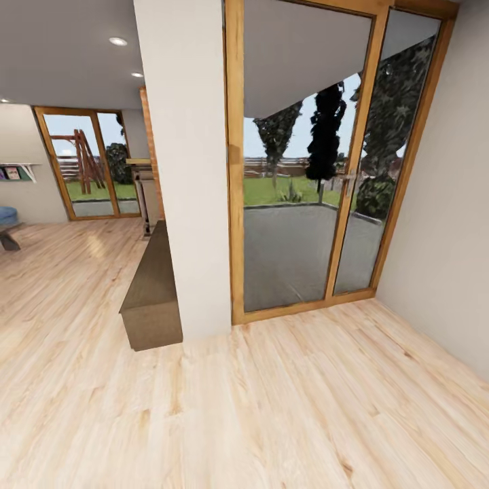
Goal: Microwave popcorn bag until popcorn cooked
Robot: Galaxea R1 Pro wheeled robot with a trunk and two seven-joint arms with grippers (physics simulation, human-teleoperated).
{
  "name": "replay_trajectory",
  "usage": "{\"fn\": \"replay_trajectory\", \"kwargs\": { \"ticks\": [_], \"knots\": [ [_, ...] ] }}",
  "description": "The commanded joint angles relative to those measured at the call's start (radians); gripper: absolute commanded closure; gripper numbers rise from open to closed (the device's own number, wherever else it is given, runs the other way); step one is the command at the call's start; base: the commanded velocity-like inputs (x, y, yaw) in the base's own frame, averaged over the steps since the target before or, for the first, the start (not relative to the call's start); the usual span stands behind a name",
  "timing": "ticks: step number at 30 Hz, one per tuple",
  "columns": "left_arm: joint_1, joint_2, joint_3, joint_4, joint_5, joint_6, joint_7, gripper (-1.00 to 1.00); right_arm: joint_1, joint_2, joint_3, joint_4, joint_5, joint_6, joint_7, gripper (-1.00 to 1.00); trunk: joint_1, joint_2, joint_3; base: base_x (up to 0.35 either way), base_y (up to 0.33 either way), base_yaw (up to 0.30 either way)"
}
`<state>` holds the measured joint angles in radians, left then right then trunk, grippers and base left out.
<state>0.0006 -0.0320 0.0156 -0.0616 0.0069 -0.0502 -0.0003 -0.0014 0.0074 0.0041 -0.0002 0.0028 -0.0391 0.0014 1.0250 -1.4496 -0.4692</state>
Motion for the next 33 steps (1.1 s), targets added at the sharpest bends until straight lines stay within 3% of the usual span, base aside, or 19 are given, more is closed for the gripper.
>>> {"fn": "replay_trajectory", "kwargs": {
  "ticks": [1,33],
  "knots": [
    [0.0,0.0,0.002,-0.001,0.001,-0.002,0.0,-1.0,0.0,0.0,0.0,0.0,0.0,-0.003,0.0,-1.0,0.0,0.0,-0.001,0.0,0.0,0.268],
    [0.001,0.01,-0.005,-0.014,-0.006,-0.005,0.0,-1.0,0.0,0.0,0.004,0.0,0.002,-0.009,0.0,-1.0,0.0,0.0,-0.001,0.0,0.0,0.269]
  ]
}}
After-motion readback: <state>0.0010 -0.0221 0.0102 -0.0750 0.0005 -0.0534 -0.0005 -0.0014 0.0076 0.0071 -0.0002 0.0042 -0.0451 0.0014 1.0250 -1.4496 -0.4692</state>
